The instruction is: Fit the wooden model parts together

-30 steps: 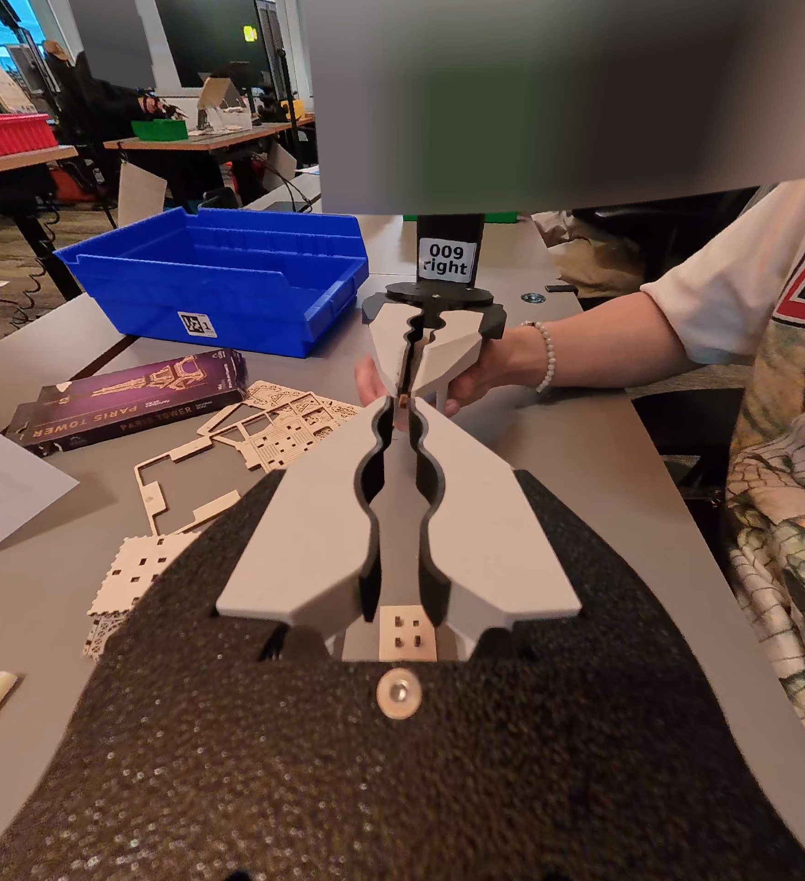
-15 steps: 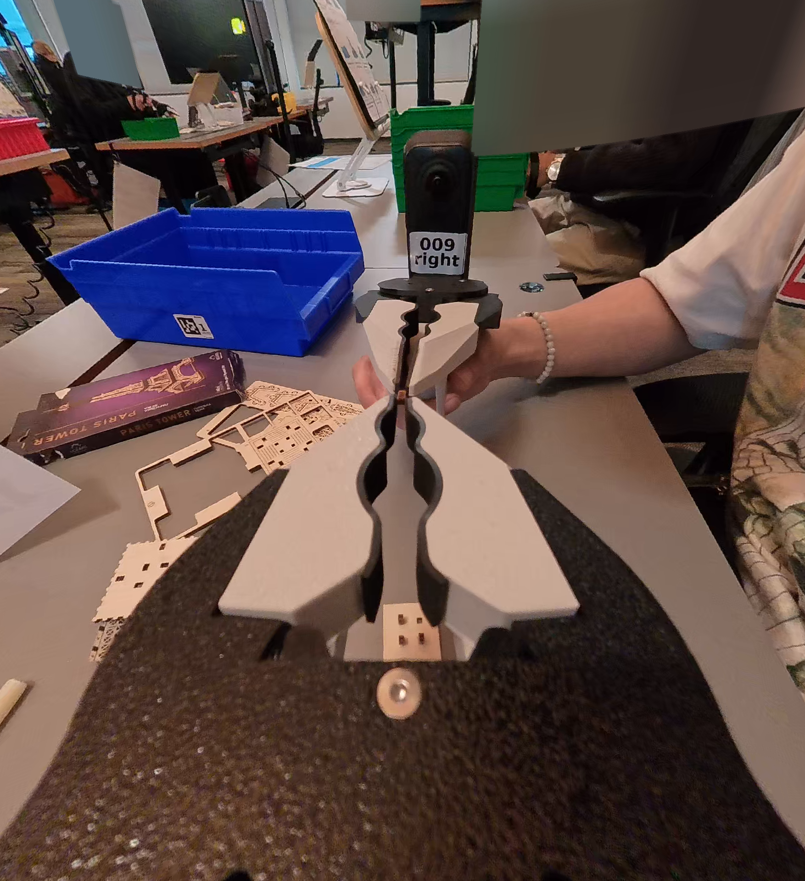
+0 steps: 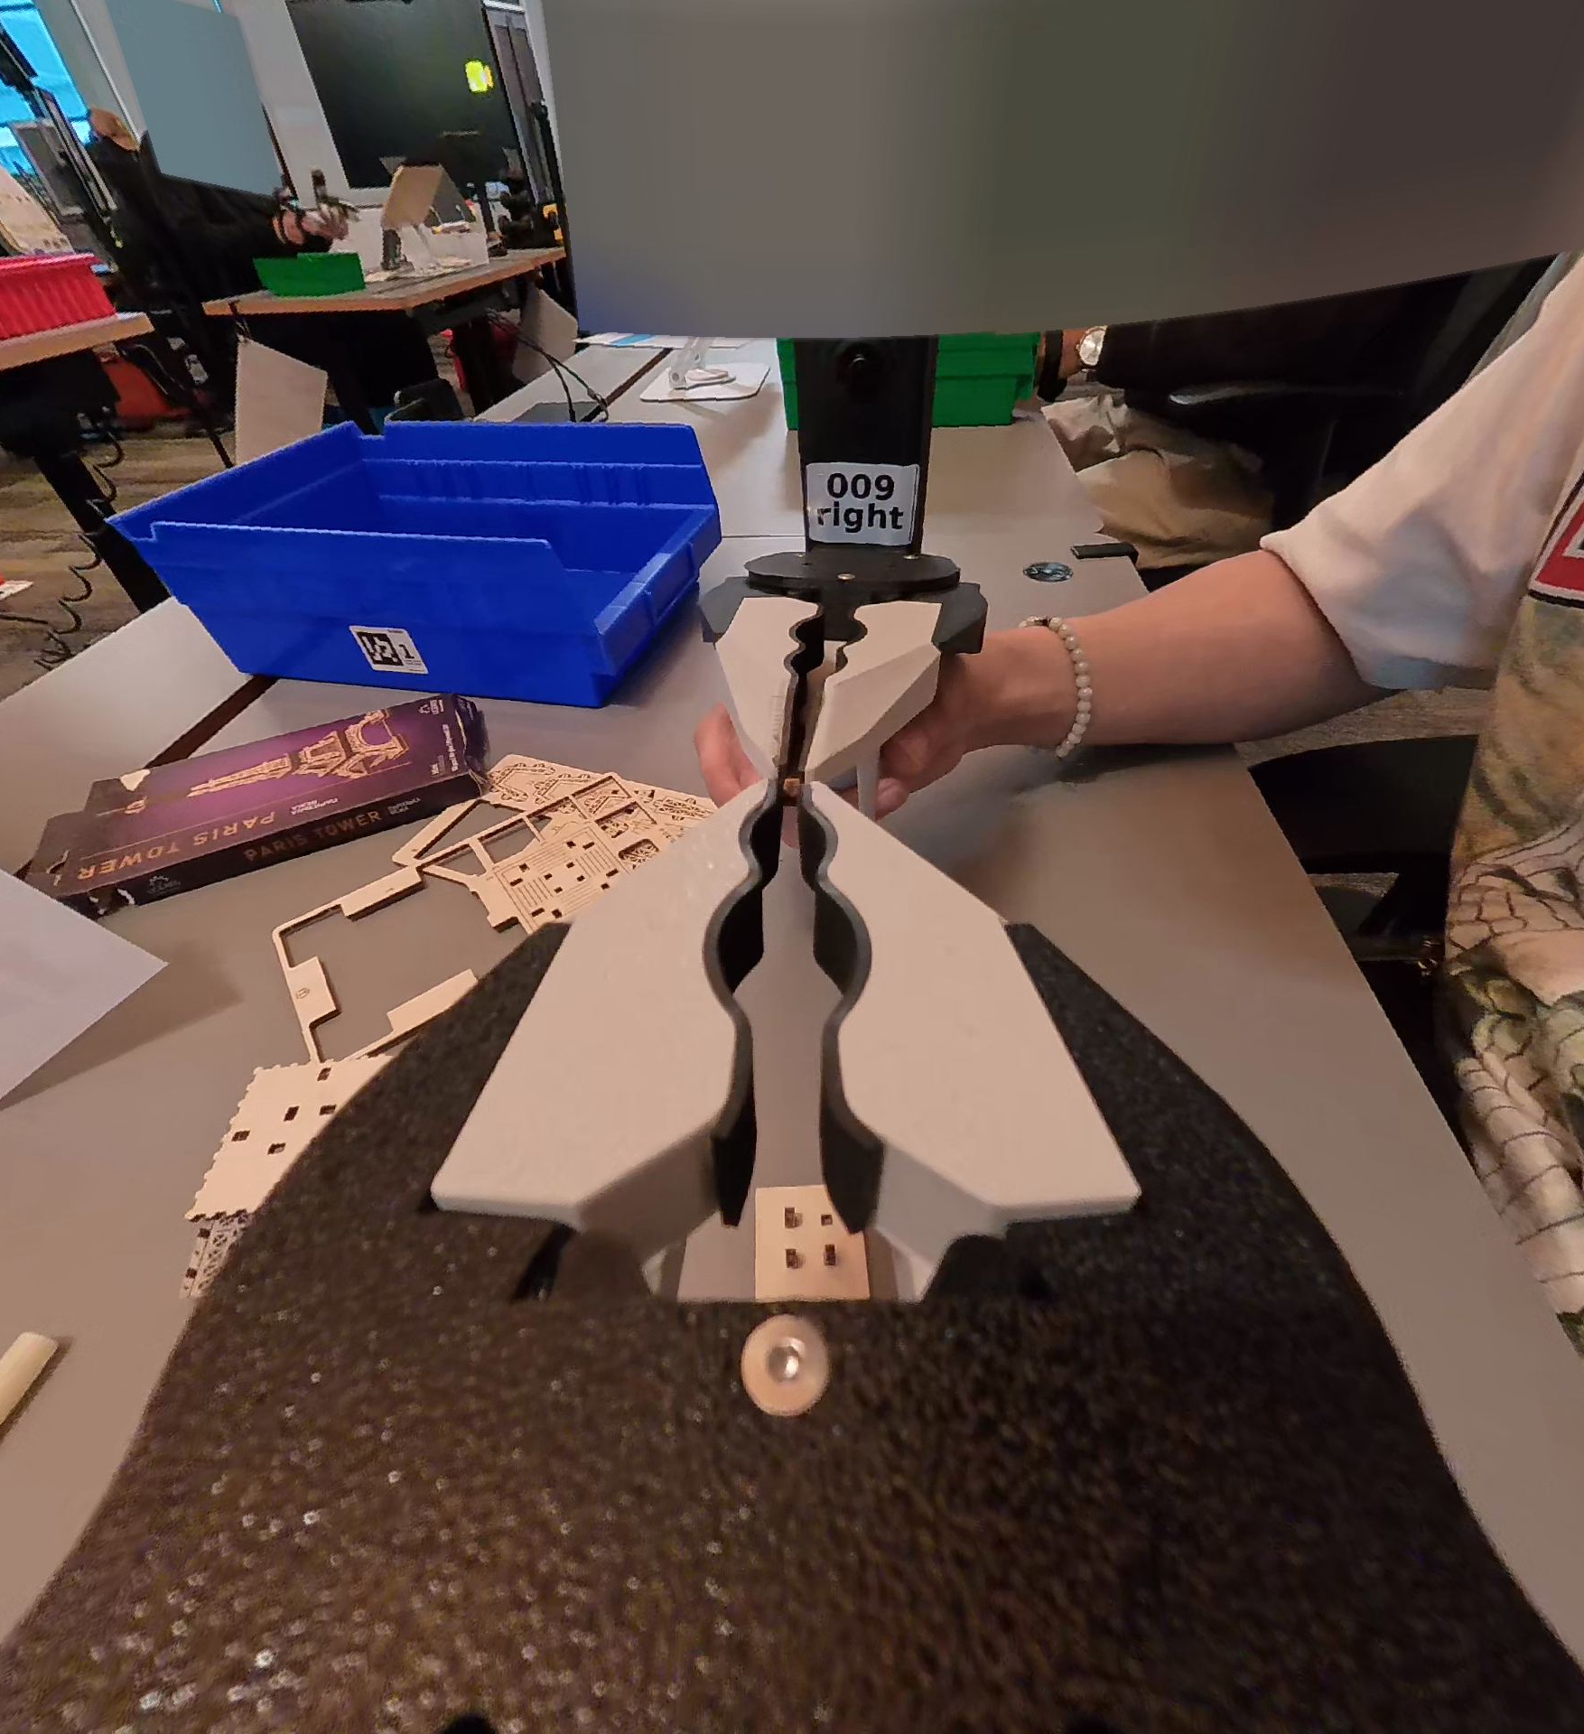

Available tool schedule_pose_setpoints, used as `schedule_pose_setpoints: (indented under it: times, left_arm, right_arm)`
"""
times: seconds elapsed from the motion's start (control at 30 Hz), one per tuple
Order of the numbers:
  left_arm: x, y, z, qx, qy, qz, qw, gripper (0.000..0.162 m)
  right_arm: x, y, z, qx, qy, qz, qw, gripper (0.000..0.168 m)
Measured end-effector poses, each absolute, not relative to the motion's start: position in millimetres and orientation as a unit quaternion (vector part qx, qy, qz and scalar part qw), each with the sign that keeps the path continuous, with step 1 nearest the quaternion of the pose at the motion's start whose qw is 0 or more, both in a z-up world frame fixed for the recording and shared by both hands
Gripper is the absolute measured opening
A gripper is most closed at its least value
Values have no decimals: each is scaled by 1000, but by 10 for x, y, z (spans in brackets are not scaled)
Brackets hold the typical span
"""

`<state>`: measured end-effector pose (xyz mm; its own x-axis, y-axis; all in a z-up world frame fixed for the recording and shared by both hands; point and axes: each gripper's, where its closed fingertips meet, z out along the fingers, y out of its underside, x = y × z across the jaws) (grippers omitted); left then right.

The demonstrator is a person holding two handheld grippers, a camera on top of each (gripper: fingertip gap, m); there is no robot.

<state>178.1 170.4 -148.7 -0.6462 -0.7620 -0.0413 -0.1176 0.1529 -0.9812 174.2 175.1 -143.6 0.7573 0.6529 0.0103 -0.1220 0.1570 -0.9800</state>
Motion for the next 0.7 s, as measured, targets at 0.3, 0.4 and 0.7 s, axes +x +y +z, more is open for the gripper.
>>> schedule_pose_setpoints:
  times: [0.3,0.4,0.7]
  left_arm:
    - [1775,1705,-1479,-312,702,-575,283,0]
    - [1779,1703,-1484,-313,701,-576,281,0]
    - [1777,1703,-1510,-311,713,-560,286,0]
  right_arm:
    - [1741,1752,-1428,-590,-221,272,728,0]
    - [1742,1754,-1430,-590,-219,272,728,0]
    - [1712,1754,-1454,-594,-229,264,724,1]
